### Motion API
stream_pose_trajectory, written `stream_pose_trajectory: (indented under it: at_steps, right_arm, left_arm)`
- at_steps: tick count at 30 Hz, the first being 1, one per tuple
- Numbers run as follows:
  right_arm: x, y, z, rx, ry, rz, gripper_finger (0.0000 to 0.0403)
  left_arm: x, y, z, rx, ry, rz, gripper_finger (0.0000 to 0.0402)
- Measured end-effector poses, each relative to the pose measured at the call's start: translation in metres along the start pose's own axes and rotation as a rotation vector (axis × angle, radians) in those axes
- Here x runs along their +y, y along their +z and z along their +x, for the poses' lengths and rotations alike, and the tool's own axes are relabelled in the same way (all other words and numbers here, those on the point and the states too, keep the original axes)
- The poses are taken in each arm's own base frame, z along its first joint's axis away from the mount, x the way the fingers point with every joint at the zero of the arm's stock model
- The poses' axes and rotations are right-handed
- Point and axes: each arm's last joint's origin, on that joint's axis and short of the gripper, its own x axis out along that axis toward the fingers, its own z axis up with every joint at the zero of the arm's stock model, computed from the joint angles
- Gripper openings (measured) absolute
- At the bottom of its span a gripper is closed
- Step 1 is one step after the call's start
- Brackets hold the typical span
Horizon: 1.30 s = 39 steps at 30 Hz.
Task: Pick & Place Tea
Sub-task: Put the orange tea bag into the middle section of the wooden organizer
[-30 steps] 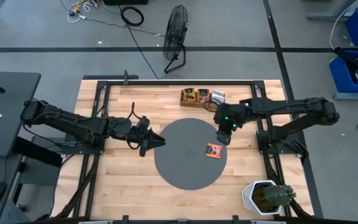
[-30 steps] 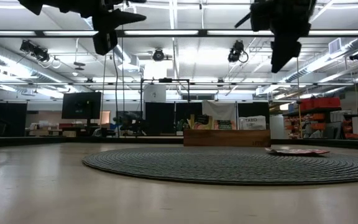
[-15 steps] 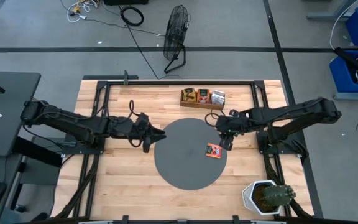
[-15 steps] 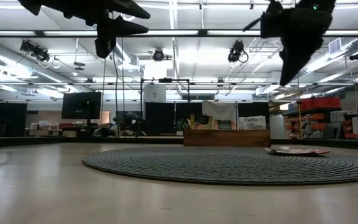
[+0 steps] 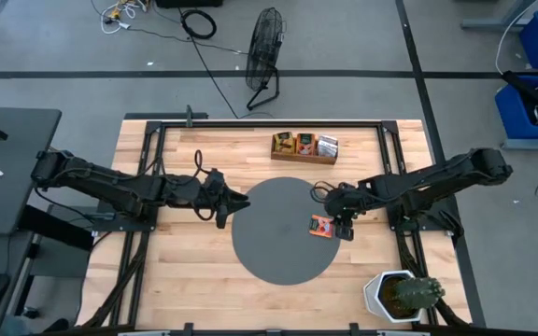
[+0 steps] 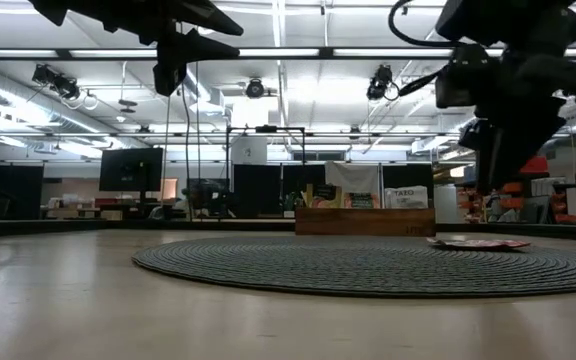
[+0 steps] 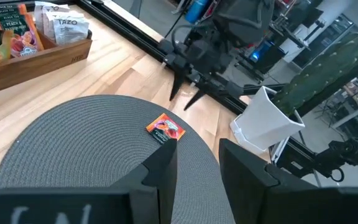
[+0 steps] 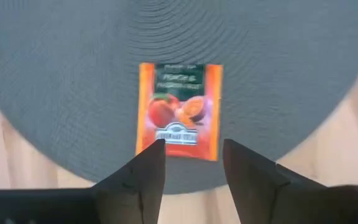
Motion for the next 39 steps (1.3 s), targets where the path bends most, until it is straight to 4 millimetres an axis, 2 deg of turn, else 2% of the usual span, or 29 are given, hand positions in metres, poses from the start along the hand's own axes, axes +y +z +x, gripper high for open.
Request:
stream_pose_trajectory:
  at_steps: [8,13,18,23,28,36,39]
  right_arm:
    - [0.015,-0.001,0.023,0.013,0.033,-0.123,0.0171]
    - [0.016,-0.003,0.042,0.056,-0.055,-0.138,0.0198]
    - [0.016,-0.003,0.055,0.085,-0.072,-0.139,0.0229]
    - [0.017,-0.001,0.061,0.072,-0.068,-0.136,0.0233]
    - [0.018,0.0,0.061,0.068,-0.065,-0.138,0.0182]
    - [0.017,-0.001,0.059,0.097,-0.081,-0.135,0.0025]
    - [0.018,0.003,0.054,0.134,-0.121,-0.149,0.0012]
  left_arm:
    - [0.001,-0.001,0.0,0.007,0.006,0.002,0.0122]
    - [0.001,-0.001,0.0,0.009,0.008,0.003,0.0122]
    - [0.001,-0.001,0.0,0.009,0.008,0.0,0.0122]
    - [0.001,-0.001,0.0,0.014,0.011,-0.021,0.0122]
    - [0.002,-0.002,0.0,0.021,0.017,-0.021,0.0122]
    - [0.002,-0.002,0.0,0.022,0.018,-0.02,0.0122]
    - [0.002,-0.002,0.0,0.022,0.018,-0.032,0.0122]
